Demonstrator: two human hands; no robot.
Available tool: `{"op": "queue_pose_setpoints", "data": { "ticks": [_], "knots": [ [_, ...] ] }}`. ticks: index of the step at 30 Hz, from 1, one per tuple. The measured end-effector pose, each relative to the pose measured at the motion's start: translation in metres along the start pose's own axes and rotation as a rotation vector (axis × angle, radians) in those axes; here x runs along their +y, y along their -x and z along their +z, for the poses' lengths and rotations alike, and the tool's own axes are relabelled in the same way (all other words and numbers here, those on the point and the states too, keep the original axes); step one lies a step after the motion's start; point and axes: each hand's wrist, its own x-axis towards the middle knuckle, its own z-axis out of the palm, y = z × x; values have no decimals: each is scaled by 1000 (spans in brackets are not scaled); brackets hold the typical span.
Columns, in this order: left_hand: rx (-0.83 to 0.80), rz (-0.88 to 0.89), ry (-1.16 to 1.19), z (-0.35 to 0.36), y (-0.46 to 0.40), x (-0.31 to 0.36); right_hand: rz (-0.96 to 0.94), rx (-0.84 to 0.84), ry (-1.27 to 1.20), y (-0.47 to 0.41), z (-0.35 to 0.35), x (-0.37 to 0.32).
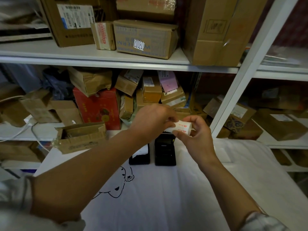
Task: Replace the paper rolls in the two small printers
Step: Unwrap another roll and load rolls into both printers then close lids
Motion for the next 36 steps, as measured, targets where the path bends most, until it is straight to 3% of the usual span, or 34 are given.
{"op": "queue_pose_setpoints", "data": {
  "ticks": [3, 8, 14, 23, 36],
  "knots": [
    [-139, -54, 35, -3, -6, -4, -20, -31, 46, 3, 1, 1],
    [-249, -141, 316, -8, -7, -8, -72, -107, 119, 5, -3, -1],
    [-202, -172, 383, -3, 1, -5, -46, -134, 131, 5, -5, 1],
    [44, -29, 200, 5, 11, 1, -20, -92, 16, 3, -9, 0],
    [-100, -137, 389, 5, 2, -1, -47, -96, 138, 4, -7, 5]
  ]
}}
